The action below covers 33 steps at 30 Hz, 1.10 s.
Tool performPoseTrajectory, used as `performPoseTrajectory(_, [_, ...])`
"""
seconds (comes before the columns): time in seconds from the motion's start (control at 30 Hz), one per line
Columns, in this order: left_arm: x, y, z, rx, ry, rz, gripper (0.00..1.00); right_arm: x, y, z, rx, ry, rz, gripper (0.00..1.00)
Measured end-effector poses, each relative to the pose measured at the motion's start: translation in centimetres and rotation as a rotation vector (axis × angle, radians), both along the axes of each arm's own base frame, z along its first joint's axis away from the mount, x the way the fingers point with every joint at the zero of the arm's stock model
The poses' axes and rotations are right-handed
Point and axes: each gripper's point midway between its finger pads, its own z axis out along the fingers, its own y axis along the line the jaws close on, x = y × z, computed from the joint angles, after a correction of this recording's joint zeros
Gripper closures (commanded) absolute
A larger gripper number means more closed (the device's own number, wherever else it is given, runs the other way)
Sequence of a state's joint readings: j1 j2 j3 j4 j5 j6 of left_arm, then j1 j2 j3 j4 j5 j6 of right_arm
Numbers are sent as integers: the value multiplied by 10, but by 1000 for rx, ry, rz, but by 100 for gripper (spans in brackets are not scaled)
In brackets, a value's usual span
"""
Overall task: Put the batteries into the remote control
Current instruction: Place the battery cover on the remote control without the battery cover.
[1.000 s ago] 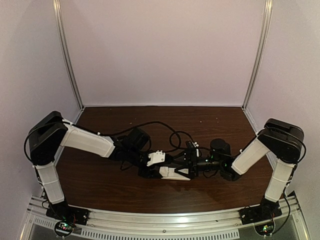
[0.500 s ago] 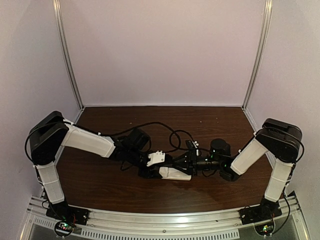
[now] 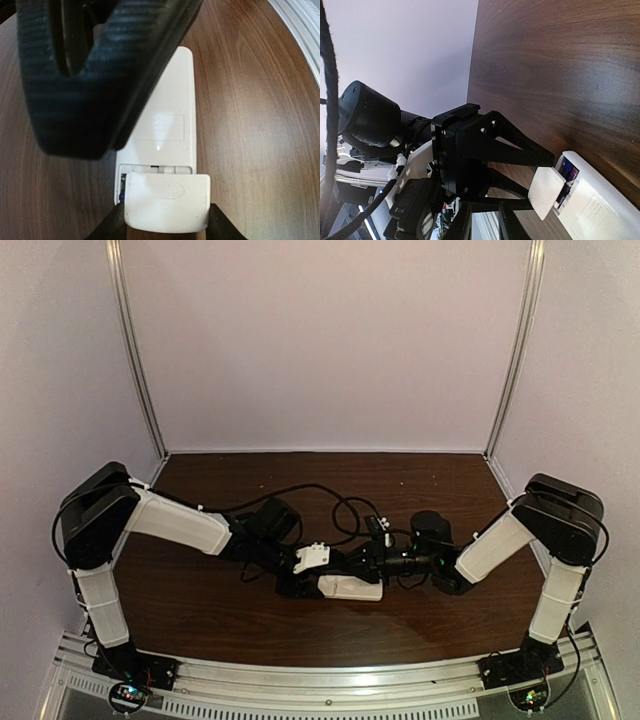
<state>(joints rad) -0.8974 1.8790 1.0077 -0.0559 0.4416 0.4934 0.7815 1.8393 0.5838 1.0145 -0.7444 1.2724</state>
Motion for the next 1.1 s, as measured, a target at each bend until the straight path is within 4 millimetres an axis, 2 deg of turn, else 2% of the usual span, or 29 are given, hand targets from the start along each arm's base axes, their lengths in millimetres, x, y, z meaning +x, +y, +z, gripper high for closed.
performPoseTrajectory(0.37, [2,-3,-6,17,39,26,68,-2,4,-15,-62,12,11,94])
performPoseTrajectory(0.57, [5,-5,-6,17,43,41,67,-2,10,-23,-79,23,19,95])
performPoseTrajectory(0.8, [7,-6,-6,17,43,43,60,-2,13,-29,-98,28,26,97])
performPoseTrajectory(1.1, [10,1,-8,35,43,29,59,-5,14,-39,-152,12,51,97])
